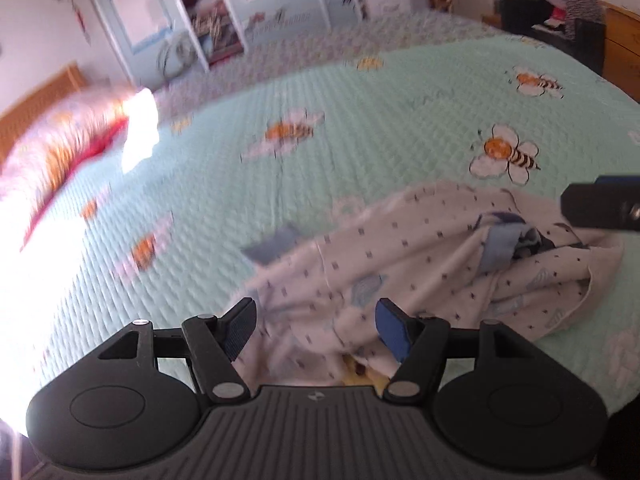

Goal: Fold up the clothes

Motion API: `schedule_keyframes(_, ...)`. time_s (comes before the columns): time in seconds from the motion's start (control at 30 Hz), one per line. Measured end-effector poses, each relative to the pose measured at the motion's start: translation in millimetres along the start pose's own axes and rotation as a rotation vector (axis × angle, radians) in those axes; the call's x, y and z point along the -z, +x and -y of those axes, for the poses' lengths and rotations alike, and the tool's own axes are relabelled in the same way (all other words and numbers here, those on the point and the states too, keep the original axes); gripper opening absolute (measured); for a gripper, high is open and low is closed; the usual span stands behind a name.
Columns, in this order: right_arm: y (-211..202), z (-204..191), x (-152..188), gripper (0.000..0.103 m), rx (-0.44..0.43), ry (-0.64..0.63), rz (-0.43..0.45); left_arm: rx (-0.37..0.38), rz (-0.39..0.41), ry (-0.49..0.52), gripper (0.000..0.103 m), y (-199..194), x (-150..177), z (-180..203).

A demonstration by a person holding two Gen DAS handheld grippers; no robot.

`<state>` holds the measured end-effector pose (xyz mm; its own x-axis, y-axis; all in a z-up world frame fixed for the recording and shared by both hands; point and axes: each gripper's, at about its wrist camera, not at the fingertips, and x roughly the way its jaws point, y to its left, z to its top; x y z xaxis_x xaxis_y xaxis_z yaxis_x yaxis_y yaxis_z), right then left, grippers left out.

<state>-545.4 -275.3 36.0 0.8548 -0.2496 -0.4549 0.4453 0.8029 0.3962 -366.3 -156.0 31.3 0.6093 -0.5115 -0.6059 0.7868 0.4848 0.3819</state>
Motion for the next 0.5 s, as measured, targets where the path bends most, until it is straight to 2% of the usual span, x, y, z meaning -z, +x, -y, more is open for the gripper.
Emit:
schedule_keyframes(0.07, 0, 16, 5, 0.083, 0.005, 0.034, -0.017, -0.022, 0.085, 0.114, 0.068, -2, 3, 4)
schedule_keyframes(0.1, 2, 26, 8, 0.083, 0.016, 0.079, -0.034, -0.012, 0.103, 0.162, 0.068, 0, 4, 8)
schedule_keyframes(0.27, 9, 62, 33, 0.083, 0.083, 0.262, -0.08, 0.076, 0.139, 0.363, 0.069, 7, 1, 36)
schedule_keyframes(0.5, -1, 76, 47, 0.083, 0.112, 0.263, -0.066, 0.178, 0.17, 0.598, 0.069, 17, -4, 79)
